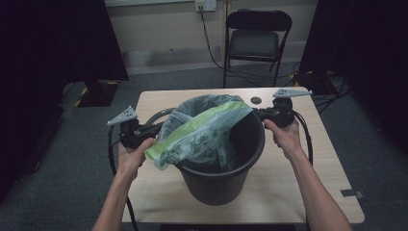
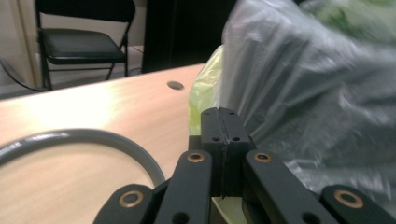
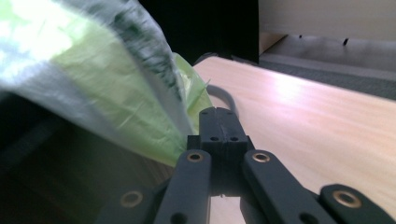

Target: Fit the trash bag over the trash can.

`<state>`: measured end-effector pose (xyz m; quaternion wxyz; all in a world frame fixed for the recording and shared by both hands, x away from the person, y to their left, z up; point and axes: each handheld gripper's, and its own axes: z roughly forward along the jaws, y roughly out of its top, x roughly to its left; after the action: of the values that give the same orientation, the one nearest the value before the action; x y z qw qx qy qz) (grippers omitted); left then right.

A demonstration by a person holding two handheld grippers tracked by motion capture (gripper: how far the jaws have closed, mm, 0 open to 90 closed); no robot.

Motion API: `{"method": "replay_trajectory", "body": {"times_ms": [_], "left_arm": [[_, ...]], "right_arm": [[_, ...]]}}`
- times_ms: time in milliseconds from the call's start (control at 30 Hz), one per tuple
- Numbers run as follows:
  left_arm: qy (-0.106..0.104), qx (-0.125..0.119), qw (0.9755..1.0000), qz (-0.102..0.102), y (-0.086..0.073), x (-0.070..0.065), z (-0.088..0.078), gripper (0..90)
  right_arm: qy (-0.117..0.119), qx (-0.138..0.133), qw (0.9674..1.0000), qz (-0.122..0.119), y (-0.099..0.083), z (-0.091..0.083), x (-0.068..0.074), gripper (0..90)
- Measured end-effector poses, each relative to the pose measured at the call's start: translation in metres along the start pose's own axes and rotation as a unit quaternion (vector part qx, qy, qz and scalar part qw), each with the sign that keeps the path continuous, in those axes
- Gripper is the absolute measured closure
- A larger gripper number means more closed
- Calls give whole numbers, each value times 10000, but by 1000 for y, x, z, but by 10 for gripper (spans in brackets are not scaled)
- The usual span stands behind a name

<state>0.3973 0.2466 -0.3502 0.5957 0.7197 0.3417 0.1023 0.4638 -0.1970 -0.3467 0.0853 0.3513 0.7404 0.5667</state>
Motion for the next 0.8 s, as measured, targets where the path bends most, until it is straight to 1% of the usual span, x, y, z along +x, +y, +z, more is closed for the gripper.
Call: {"method": "replay_trajectory", "body": {"times_ms": [67,100,133,167,200,233,267,333,400,467,500,533,567,600,667,700,733,800], "left_arm": [[-74,-7,10000,-22,-4,-2,-5,900],[-56,-25,10000,39,-3,-2,-8,900],[-14,-59,10000,76,-1,-2,-12,900],[10,-174,9998,39,3,-1,-15,869],[18,-311,9995,-18,7,2,-18,814],[72,-436,9990,-43,13,4,-20,786],[77,-520,9986,-1,18,6,-22,771],[-29,-703,9975,5,29,10,-23,760],[-182,-881,9959,-19,40,10,-19,740],[-352,-877,9955,41,48,8,-11,687],[-357,-840,9958,68,51,6,-5,657],[-436,-782,9959,120,53,4,0,621],[-534,-760,9956,148,55,3,5,597],[-572,-704,9957,171,55,1,9,591],[-575,-582,9963,257,57,-2,15,603],[-578,-545,9964,288,56,-3,17,661],[-617,-575,9960,283,56,-3,17,716],[-541,-698,9956,325,55,-4,11,824]], "right_arm": [[35,16,10000,7,-5,1,-1,900],[34,2,10000,-1,-5,1,-2,877],[17,-43,10000,15,-3,0,-2,809],[-34,-98,9999,19,0,-1,-1,791],[-17,-180,9998,0,3,-3,-1,791],[-5,-225,9997,-28,8,-4,0,785],[-21,-267,9996,-54,12,-6,2,780],[-37,-321,9994,-140,21,-8,4,761],[-93,-389,9991,-169,29,-9,4,736],[-109,-473,9987,-136,35,-9,4,716],[-116,-513,9985,-144,38,-9,4,707],[-123,-538,9984,-139,41,-9,5,699],[-108,-547,9983,-162,43,-9,6,700],[-80,-555,9982,-228,48,-10,10,685],[-110,-566,9980,-253,50,-11,12,680],[-108,-594,9978,-282,52,-12,14,677],[-85,-619,9976,-290,54,-13,16,668],[-54,-669,9972,-333,57,-16,21,661]]}}
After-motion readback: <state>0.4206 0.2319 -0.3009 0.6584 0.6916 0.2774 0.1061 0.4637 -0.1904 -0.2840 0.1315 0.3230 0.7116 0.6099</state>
